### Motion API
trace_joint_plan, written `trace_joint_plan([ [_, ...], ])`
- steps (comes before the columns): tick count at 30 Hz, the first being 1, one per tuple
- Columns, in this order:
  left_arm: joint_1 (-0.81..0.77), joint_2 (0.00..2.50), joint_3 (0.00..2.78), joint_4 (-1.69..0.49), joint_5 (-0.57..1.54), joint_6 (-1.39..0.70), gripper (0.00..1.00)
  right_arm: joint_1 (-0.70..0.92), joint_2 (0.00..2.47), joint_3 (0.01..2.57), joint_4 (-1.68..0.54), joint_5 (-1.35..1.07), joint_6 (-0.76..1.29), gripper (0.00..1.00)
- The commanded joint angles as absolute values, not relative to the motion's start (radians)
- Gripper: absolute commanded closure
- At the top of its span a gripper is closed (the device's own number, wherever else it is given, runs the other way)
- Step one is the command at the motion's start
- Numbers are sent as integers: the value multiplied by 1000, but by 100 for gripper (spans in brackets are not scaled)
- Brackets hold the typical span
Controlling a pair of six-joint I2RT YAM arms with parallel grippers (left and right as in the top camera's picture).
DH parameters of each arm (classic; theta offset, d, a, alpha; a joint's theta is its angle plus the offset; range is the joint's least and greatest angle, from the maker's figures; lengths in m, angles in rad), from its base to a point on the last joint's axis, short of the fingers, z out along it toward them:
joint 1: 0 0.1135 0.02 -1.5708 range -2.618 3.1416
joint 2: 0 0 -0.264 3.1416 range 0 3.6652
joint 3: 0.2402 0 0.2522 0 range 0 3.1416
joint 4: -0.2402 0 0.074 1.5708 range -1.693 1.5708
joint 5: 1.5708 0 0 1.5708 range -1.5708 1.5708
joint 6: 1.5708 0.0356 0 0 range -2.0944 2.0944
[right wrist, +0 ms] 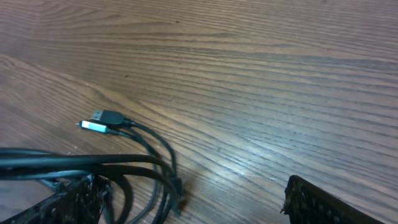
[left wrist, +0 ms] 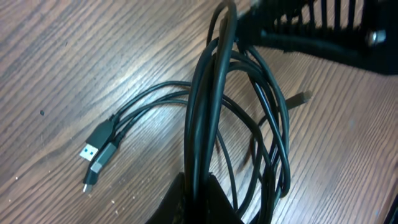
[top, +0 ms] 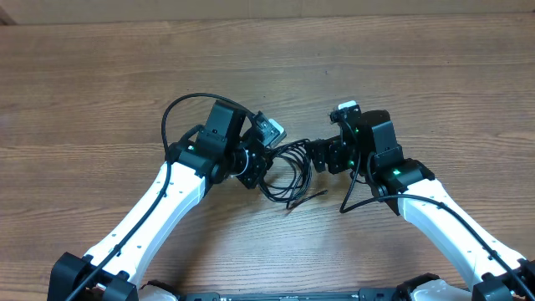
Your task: Untangle cables
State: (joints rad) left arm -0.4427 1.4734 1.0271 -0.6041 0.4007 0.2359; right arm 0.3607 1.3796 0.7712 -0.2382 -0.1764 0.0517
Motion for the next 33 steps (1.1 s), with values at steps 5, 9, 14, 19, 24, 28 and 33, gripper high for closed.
trace_joint_plan([
  [5,-442,1460,1037,-562,498,197,96,359,1385,798,-244,-201,45,9],
  [9,-442,1460,1036,-548,529,194,96,359,1385,798,-249,-203,44,9],
  [14,-442,1460,1036,-558,534,194,96,358,1385,798,-248,-173,44,9],
  [19,-442,1460,1037,-579,552,194,96,358,1385,798,-232,-121,44,9],
  [24,-442,1460,1037,-580,553,194,96,358,1385,798,-195,-113,44,9],
  [28,-442,1460,1036,-588,584,194,96,358,1385,798,-175,-113,44,9],
  [33,-442,1460,1036,-601,607,194,96,358,1385,798,-161,-113,44,9],
])
